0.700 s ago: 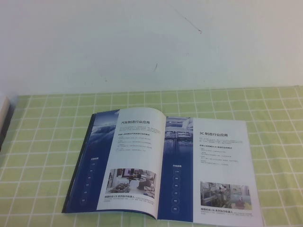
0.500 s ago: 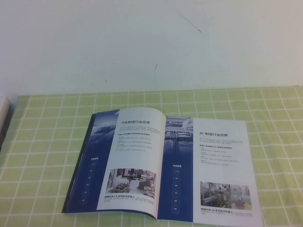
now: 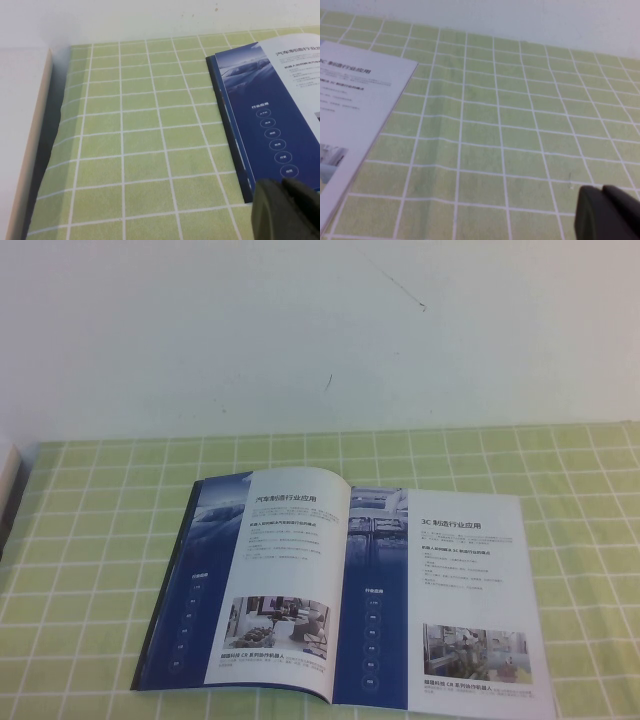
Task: Close book
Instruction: 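Close the open booklet and leave it lying on the table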
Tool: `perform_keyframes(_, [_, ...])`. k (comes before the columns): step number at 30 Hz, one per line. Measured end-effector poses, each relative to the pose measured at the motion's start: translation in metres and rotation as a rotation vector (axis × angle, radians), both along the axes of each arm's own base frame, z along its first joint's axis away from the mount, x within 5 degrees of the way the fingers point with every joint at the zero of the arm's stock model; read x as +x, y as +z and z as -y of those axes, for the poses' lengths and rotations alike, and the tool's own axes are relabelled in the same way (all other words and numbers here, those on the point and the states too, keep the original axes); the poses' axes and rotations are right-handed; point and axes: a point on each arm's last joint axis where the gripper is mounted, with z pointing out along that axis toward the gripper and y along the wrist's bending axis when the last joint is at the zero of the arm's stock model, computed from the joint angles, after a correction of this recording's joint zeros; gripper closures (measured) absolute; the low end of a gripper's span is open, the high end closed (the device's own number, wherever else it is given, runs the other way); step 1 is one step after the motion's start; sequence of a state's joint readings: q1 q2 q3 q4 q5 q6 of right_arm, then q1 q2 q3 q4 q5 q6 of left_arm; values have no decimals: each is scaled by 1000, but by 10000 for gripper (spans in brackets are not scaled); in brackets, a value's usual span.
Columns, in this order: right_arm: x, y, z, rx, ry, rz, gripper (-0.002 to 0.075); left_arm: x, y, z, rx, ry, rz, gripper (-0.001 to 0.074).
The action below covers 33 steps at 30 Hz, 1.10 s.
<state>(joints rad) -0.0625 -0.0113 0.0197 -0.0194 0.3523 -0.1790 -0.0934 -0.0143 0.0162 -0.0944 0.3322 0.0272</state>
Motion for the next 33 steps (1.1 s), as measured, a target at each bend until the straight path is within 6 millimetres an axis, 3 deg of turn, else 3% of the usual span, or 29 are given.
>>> perform_keyframes(23, [0,1,0,-1,0,14,729,1,2,-1,23,3,35,738])
perform_keyframes(28, [4,12,0,-10,1,158,729,4,25,-2,-3,23,301,738])
perform_keyframes(33, [4,43,0,-32,3,507,729,-2,57,-4,-38,49,650,738])
